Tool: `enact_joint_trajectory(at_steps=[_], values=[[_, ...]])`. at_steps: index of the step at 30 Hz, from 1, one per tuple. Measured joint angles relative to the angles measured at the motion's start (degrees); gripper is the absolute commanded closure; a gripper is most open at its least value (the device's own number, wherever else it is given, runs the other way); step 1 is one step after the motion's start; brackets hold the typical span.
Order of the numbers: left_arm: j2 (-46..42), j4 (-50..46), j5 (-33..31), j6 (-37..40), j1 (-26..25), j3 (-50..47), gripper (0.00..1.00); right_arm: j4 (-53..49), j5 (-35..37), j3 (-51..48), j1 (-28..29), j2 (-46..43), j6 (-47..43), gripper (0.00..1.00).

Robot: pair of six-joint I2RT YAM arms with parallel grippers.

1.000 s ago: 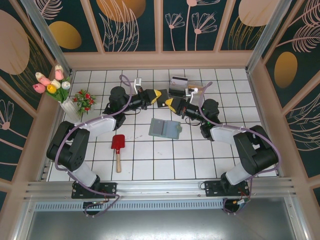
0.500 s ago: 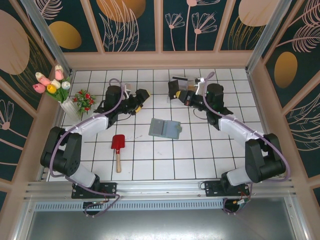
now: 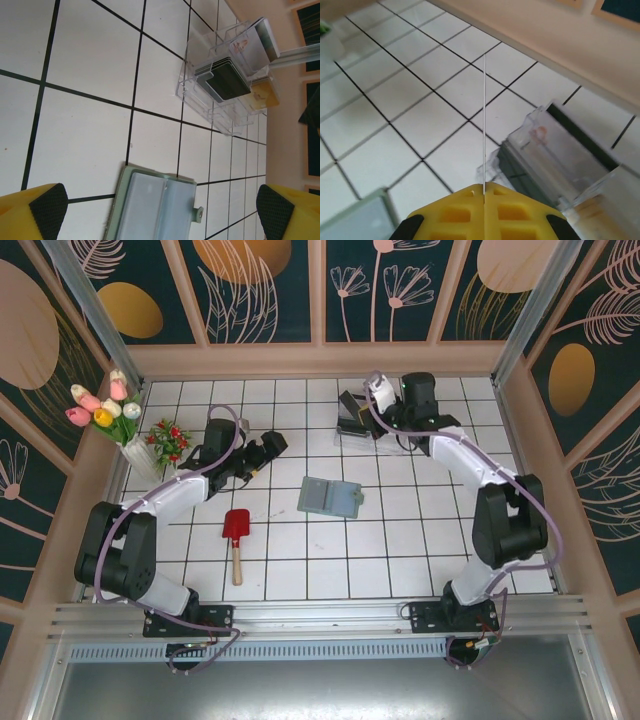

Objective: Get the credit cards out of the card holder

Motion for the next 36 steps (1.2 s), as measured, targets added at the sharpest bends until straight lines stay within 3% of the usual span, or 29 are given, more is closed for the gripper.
enact_joint_trajectory(at_steps=[7, 15, 36], values=[[0.0, -1.0, 0.0, 1.7, 0.0, -0.6, 0.01, -10.1, 3.3, 9.0, -1.0, 7.2, -20.5, 1.0], [0.0, -1.3, 0.0, 1.9, 0.0, -1.0, 0.01, -16.9, 2.6, 12.2, -1.3, 11.5, -34.2, 1.0], [1.3, -1.2, 1.8, 1.9, 0.0, -1.7, 0.02, -20.7, 5.2, 17.5, -0.2, 17.9, -43.0, 1.0]])
